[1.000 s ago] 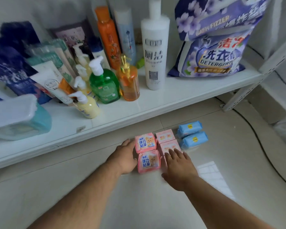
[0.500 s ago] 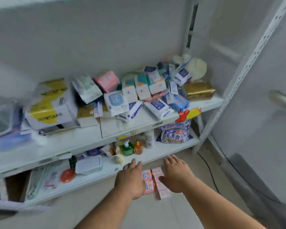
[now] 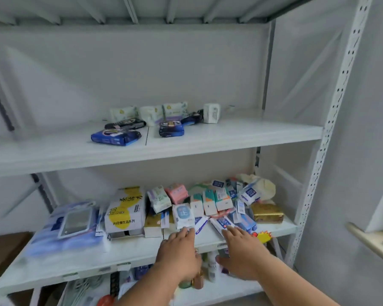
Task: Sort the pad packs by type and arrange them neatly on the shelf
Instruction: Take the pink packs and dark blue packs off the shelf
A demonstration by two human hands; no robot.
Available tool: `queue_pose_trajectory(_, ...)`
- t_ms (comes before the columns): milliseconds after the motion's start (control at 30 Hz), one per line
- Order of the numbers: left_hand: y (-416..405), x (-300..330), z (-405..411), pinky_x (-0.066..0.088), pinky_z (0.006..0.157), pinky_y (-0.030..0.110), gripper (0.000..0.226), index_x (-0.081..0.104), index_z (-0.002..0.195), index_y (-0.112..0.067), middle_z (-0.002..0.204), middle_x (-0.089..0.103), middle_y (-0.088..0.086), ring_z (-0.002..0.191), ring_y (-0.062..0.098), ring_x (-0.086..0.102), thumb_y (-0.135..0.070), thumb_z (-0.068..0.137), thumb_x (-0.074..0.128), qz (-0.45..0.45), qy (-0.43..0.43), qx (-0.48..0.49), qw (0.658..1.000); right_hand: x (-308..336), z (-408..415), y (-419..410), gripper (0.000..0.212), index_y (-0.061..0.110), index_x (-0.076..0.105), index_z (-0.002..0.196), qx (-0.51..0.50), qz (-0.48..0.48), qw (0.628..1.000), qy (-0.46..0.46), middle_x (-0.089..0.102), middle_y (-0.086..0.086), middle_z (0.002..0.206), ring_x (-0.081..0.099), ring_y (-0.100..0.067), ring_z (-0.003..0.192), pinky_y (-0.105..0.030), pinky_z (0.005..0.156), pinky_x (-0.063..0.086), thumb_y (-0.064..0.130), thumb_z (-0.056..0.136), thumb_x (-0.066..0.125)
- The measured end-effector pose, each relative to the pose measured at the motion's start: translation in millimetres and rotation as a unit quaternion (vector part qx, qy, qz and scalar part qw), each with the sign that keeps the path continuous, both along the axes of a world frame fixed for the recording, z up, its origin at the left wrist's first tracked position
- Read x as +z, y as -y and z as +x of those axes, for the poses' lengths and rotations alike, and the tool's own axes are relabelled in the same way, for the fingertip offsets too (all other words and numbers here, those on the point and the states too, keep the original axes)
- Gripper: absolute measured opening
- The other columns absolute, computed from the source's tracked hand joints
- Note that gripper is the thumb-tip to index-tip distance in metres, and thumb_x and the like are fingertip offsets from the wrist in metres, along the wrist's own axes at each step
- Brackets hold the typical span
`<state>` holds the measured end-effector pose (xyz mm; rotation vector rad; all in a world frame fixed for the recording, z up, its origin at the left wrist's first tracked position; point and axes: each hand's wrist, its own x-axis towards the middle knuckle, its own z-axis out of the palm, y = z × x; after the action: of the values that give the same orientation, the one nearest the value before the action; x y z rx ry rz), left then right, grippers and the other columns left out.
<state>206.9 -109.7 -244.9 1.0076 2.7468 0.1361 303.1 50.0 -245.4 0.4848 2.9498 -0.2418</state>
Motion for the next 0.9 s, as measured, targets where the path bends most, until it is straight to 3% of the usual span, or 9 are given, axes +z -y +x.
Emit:
queue_pose_trajectory(100, 0.6, 41.4, 9.8, 0.024, 0.118, 0.042, 0.076, 0.008, 0.157, -0.025, 0.165, 0.011, -0.002, 0.148, 0.024, 0.018, -0.045, 0.094, 0.045, 0.032, -0.040, 0.009, 0.999, 41.2, 9.9, -0.3, 0.081, 0.019, 0.012, 0.160, 0.016, 0.021, 0.999, -0.040, 0.011, 0.000, 0.168, 0.011, -0.023, 0.154, -0.044, 0.123, 0.021, 0.060, 0.097, 0.044)
queue_pose_trajectory(200, 6.0, 76.1, 19.3, 0.028, 0.115, 0.041, 0.074, 0.011, 0.156, -0.025, 0.164, 0.015, -0.004, 0.146, 0.025, 0.024, -0.045, 0.094, 0.044, 0.054, -0.081, 0.017, 0.995, 74.4, 15.1, 0.5, 0.075, 0.019, 0.024, 0.155, 0.037, 0.045, 0.996, -0.071, 0.022, -0.002, 0.164, 0.024, -0.027, 0.149, -0.043, 0.118, 0.030, 0.061, 0.097, 0.044)
queue_pose_trajectory(333, 18.2, 116.6, 27.6, 0.030, 0.113, 0.039, 0.063, 0.022, 0.152, -0.027, 0.160, 0.024, -0.003, 0.144, 0.023, 0.028, -0.041, 0.094, 0.046, 0.081, -0.115, 0.030, 0.990, 109.1, 13.9, 2.7, 0.082, 0.022, 0.013, 0.160, 0.045, 0.047, 0.992, -0.106, 0.011, 0.000, 0.168, 0.019, -0.026, 0.152, -0.042, 0.122, 0.024, 0.063, 0.096, 0.044)
queue_pose_trajectory(500, 28.5, 145.9, 14.8, 0.023, 0.119, 0.041, 0.075, 0.008, 0.157, -0.026, 0.165, 0.009, -0.002, 0.149, 0.025, 0.019, -0.045, 0.094, 0.044, 0.092, -0.130, 0.056, 0.986, 143.6, 10.2, 3.6, 0.079, 0.021, 0.016, 0.159, 0.045, 0.057, 0.989, -0.132, 0.015, 0.000, 0.168, 0.025, -0.026, 0.149, -0.040, 0.119, 0.029, 0.060, 0.097, 0.044)
queue_pose_trajectory(900, 54.2, 195.4, -68.7, 0.025, 0.119, 0.041, 0.074, 0.009, 0.157, -0.027, 0.165, 0.008, -0.005, 0.149, 0.021, 0.017, -0.046, 0.095, 0.045, 0.137, -0.167, 0.069, 0.974, 199.3, -69.5, 18.9, 0.078, 0.024, 0.017, 0.158, 0.057, 0.091, 0.980, -0.167, 0.024, 0.004, 0.164, 0.033, -0.023, 0.145, -0.041, 0.116, 0.035, 0.062, 0.097, 0.045)
